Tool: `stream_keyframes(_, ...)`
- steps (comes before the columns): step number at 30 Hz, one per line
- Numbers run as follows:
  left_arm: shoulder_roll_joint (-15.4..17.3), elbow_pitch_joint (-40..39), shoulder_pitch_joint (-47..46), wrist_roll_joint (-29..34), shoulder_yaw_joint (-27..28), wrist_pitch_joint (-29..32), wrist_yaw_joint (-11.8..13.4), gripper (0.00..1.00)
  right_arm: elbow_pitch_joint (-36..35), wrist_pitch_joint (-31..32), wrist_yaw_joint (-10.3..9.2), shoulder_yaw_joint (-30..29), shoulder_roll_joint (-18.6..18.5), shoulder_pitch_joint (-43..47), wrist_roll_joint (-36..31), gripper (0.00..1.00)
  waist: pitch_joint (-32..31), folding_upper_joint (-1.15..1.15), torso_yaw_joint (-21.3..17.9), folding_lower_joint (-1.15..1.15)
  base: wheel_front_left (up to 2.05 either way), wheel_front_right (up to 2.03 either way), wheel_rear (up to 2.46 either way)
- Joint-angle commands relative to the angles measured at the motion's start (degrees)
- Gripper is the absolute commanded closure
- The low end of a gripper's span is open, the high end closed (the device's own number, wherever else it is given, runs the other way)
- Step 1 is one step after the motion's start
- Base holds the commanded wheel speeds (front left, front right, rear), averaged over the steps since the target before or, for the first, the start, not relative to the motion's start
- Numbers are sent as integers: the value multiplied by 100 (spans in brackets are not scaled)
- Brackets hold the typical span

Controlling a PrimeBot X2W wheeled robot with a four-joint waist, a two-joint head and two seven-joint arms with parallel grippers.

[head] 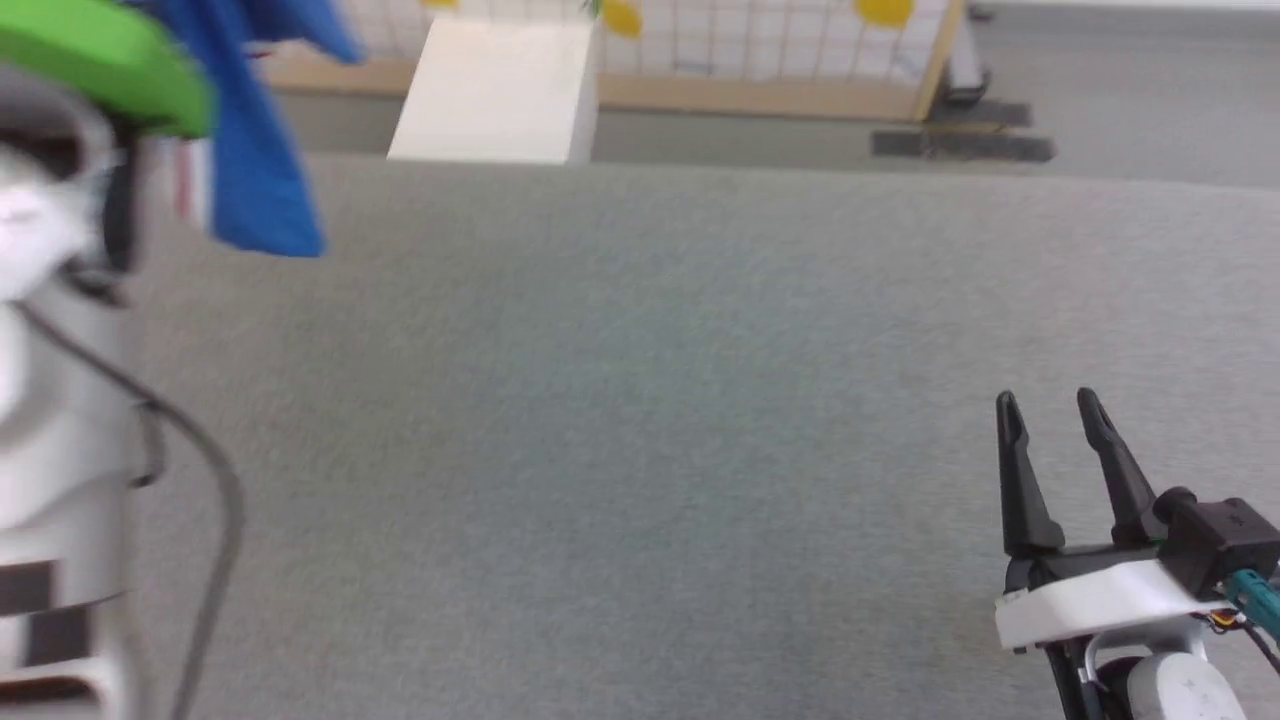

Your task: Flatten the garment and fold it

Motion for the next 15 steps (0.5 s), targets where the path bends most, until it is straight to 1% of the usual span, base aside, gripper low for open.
stream_keyframes(1,-255,-19,-122,5,-156,-77,-63,100,-13,-19,-9,6,-4,86,5,0,-376,0,-475,0,0,0,0)
stream_keyframes(5,-944,112,-124,-237,-554,-178,-189,100,-17,32,-9,9,-4,163,-38,0,-464,0,-705,0,0,0,0)
stream_keyframes(7,-1254,215,-34,-366,-741,-197,-245,100,-29,71,-9,41,-4,175,-60,0,-493,0,-838,0,0,0,0)
stream_keyframes(9,-1496,341,90,-469,-918,-194,-296,100,-60,109,-9,69,-4,179,-64,0,-512,0,-971,0,0,0,0)
stream_keyframes(13,-1799,756,547,-724,-1247,-46,-373,100,-134,183,-9,112,-4,212,-65,0,-524,0,-1190,0,0,0,0)
stream_keyframes(14,-1901,1174,1009,-815,-1564,263,-382,100,-174,229,-9,142,-4,250,-70,0,-505,0,-1308,0,0,0,0)
stream_keyframes(15,-1925,1361,1201,-843,-1685,443,-369,100,-189,244,-9,154,-4,259,-72,0,-491,0,-1342,0,0,0,0)
